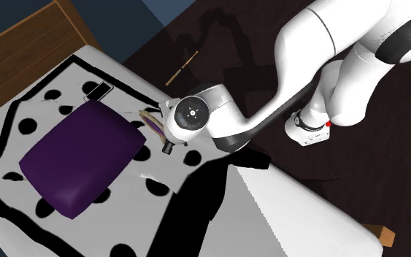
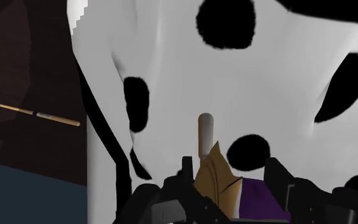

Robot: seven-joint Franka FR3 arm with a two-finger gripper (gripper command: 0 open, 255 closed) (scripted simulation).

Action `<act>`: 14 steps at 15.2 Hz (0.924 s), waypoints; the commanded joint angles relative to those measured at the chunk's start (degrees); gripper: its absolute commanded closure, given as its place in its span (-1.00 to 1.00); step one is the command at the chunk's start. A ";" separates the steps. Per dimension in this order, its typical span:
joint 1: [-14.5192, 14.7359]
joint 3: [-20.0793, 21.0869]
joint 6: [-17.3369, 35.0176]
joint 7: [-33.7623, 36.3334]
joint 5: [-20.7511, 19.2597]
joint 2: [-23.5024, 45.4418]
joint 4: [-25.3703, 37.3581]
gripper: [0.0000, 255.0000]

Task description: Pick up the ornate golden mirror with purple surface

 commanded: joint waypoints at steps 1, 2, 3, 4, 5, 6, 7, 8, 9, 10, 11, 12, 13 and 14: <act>0.01 -0.01 0.08 0.07 -0.09 0.09 0.01 1.00; 0.01 -0.02 0.09 0.07 -0.09 0.10 0.01 1.00; 0.01 -0.02 0.08 0.06 -0.09 0.10 0.03 1.00; 0.01 -0.02 0.08 0.06 -0.09 0.10 0.02 1.00; 0.01 -0.02 0.08 0.06 -0.09 0.10 0.02 1.00; 0.00 -0.02 0.08 0.05 -0.08 0.09 0.02 1.00; 0.01 -0.02 0.07 0.05 -0.08 0.09 0.03 1.00; 0.01 -0.02 0.07 0.05 -0.08 0.10 0.03 1.00; 0.01 -0.02 0.17 0.14 -0.14 0.09 -0.09 1.00; -0.04 0.08 -0.40 -0.34 0.35 -0.31 0.20 1.00; -0.09 0.17 -0.98 -0.79 0.82 -0.69 0.52 1.00; -0.13 0.25 -1.57 -1.25 1.28 -1.07 0.85 1.00; -0.17 0.33 -2.16 -1.69 1.73 -1.43 1.19 1.00; -0.21 0.40 -2.75 -2.12 2.16 -1.78 1.55 1.00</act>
